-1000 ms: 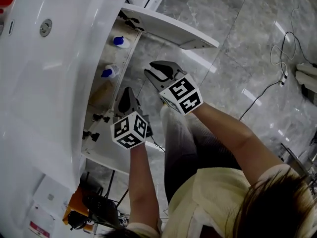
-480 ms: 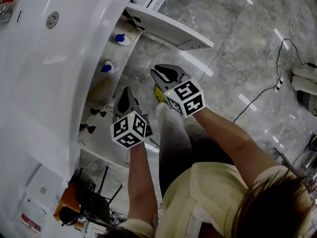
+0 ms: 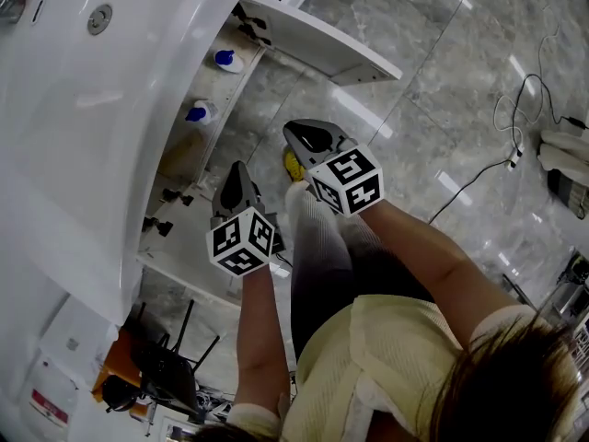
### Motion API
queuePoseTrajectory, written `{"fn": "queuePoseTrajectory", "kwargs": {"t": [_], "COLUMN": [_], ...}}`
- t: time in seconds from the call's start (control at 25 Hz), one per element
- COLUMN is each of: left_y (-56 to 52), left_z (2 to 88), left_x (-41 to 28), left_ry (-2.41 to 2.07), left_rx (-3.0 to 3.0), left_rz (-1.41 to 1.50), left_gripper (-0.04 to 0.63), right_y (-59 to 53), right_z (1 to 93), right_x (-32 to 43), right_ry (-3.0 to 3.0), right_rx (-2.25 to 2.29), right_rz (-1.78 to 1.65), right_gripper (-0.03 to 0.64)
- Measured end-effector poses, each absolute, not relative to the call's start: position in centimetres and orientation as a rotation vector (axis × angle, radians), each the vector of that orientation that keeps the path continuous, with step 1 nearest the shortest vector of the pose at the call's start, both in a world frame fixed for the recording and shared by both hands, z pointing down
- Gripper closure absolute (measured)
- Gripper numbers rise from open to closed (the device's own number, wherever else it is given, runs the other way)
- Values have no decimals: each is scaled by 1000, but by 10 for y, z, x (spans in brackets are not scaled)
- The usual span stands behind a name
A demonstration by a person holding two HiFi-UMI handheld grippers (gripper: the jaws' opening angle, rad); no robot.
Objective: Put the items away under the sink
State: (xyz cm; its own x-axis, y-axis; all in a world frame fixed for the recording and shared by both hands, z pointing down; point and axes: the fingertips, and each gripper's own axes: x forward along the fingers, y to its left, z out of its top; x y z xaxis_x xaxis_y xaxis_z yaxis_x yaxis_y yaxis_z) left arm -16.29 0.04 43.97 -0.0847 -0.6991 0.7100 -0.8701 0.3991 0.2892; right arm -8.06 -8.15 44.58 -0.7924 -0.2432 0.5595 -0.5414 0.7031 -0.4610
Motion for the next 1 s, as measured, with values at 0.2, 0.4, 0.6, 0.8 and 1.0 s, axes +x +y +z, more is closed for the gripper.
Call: {"fn": "queuePoseTrajectory", "kwargs": {"t": [0.2, 0.4, 0.6, 0.8, 1.0], "left_y": [8, 15, 23, 29, 34], "left_z": [441, 445, 449, 454, 458], "left_x": [-167, -173, -178, -180, -182], "left_ry": [-1842, -1844, -1845, -1837, -1825], "left_rx": [1342, 1326, 1309, 1299, 1305], "left_rz": [258, 257, 256, 254, 250], "left_gripper": [549, 549, 549, 549, 549], "right_y": [-75, -69, -64, -58, -52], "right_z": [451, 459, 464, 471, 475], "right_x": [-76, -76, -78, -79, -80], "right_ry": [-2431, -2406, -2390, -2371, -2364], "right_rx": [612, 625, 624, 626, 631], "right_rz": [904, 906, 906, 909, 910], "right_gripper": [589, 591, 591, 591, 591]}}
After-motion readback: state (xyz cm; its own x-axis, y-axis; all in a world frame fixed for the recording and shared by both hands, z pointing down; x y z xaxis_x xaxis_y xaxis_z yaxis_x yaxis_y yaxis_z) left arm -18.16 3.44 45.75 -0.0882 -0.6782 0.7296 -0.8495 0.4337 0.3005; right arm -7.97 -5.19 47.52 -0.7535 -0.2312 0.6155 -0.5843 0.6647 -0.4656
